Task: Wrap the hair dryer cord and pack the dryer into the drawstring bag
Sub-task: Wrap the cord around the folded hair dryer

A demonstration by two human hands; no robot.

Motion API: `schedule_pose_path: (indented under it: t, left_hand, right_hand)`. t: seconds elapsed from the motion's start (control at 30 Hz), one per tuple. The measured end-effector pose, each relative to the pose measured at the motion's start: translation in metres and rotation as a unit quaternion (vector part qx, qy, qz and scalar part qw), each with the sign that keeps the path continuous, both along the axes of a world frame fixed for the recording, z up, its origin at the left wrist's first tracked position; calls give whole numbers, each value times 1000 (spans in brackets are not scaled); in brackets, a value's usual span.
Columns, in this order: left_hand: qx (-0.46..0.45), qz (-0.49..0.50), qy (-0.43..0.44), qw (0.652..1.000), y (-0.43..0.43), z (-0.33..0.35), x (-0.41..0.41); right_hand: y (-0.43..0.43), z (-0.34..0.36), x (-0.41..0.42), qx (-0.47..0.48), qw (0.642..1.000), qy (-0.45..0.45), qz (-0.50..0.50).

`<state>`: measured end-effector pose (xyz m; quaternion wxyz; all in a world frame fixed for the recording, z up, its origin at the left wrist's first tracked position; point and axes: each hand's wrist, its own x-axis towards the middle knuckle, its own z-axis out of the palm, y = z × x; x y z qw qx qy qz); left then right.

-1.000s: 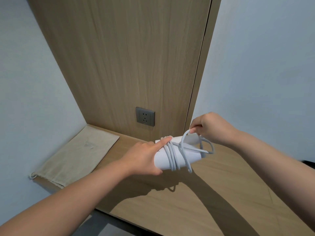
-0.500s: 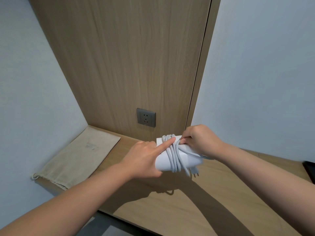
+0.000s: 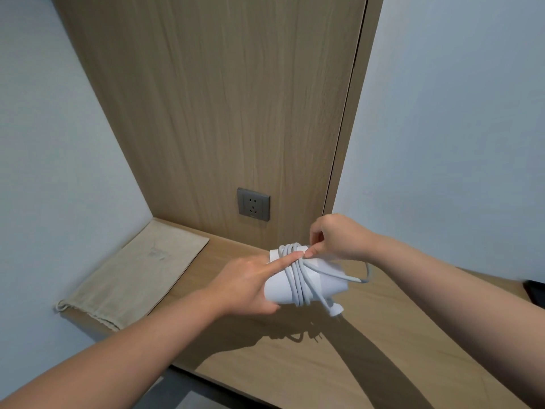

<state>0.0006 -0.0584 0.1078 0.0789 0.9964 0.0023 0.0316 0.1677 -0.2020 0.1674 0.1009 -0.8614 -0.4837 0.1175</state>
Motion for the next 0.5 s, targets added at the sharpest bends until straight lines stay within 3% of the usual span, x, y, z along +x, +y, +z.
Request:
schedule_pose_path:
  t: [0.1, 0.2, 0.33, 0.43, 0.5]
  left_hand:
    - [-107, 66, 46, 991, 3, -5, -3]
    - [-275, 131, 65, 950, 10, -10, -9]
    - [-391, 159, 66, 904, 16, -13, -8]
    - [-432, 179, 59, 882, 17, -14, -1]
    - [-456, 185, 65, 868, 15, -15, 4]
  right_hand:
    - [-10, 11, 17, 122, 987, 85, -66]
    - [-28, 8, 35, 248, 940, 112, -207]
    - [-42, -23, 33, 195, 913, 219, -284]
    - [-45, -37, 15, 91, 886, 363, -274]
    - [-43, -39, 4, 57, 850, 464, -243]
